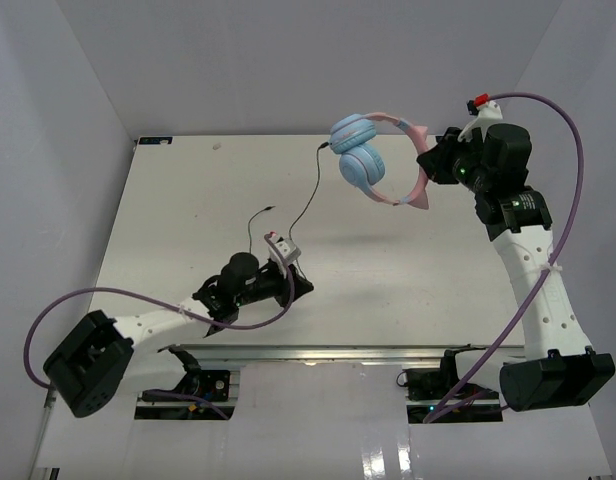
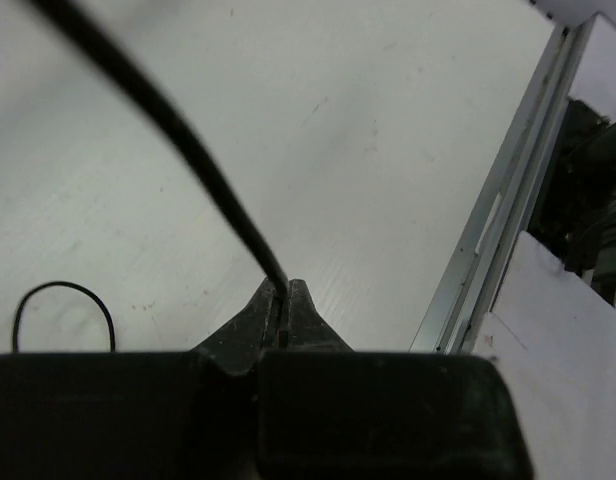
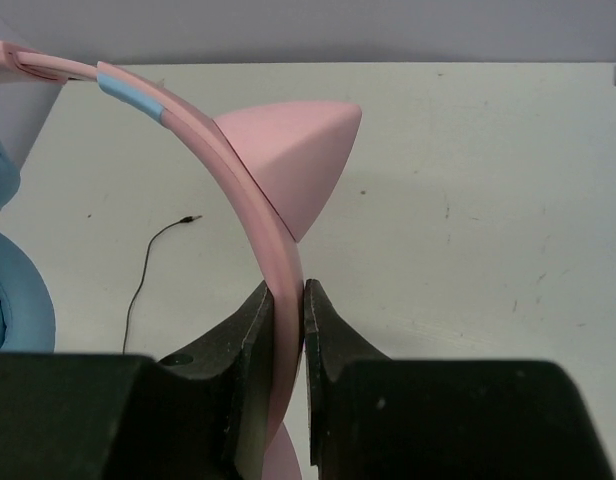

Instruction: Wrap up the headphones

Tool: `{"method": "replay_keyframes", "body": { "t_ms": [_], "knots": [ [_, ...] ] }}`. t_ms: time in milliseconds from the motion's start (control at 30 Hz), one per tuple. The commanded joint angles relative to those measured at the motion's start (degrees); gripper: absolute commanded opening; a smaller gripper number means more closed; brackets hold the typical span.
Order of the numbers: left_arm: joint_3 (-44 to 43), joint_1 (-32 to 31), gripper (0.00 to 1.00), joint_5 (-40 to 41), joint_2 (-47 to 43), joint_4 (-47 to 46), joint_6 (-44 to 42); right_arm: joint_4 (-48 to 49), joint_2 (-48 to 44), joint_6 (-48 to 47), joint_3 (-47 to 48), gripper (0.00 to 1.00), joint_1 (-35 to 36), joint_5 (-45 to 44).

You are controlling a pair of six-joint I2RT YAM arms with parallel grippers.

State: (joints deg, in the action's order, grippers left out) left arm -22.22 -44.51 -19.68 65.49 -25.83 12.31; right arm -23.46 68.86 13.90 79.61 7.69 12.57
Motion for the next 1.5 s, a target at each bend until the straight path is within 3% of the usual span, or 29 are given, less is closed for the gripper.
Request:
{"method": "replay_keyframes", "body": {
  "t_ms": [0,267,333,467,633,800,867,1000,1267,1367,1467],
  "knots": [
    [-8.91,-0.64,0.00,-0.56,7.61,14.82,4.67,7.15,-0.59,4.96,4.69,0.08,0.92,-17.82],
    [-27.83,-6.94,0.00,14.48,8.85,44.95,-1.48,21.13,-1.19,-13.95,-9.54,0.08,13.11,-42.93],
    [-31.10,-7.74,0.00,16.85,8.53,52.45,-3.02,30.70,-1.15,-23.53,-17.46,0.08,18.95,-49.91],
    [-38.24,-8.54,0.00,19.22,9.89,62.94,-5.88,43.07,0.58,-35.67,-25.54,0.08,24.44,-55.47],
    [-46.41,-8.97,0.00,20.27,11.86,71.54,-9.44,47.76,3.10,-44.79,-28.64,0.08,28.10,-54.63],
    [-53.32,-8.93,0.00,21.36,13.25,77.85,-14.16,40.70,2.01,-47.44,-29.87,0.08,28.60,-41.49],
    [-54.60,-8.87,0.00,23.28,13.79,78.89,-16.18,32.52,-0.16,-49.29,-30.10,0.08,28.55,-31.85],
    [-56.00,-8.84,0.00,28.01,14.49,79.44,-19.17,27.32,-2.94,-51.43,-30.92,0.08,28.25,-16.09],
    [-53.05,-5.56,0.00,27.55,12.21,68.76,-23.48,18.29,-6.81,-44.23,-29.37,0.08,22.17,13.41],
    [-47.95,-2.32,0.00,24.12,8.69,63.83,-23.13,17.55,-6.98,-38.44,-27.13,0.08,16.48,23.07],
    [-38.74,1.89,0.00,15.57,1.32,54.23,-23.26,16.86,-6.50,-33.72,-24.63,0.08,11.44,34.12]
  ]
}}
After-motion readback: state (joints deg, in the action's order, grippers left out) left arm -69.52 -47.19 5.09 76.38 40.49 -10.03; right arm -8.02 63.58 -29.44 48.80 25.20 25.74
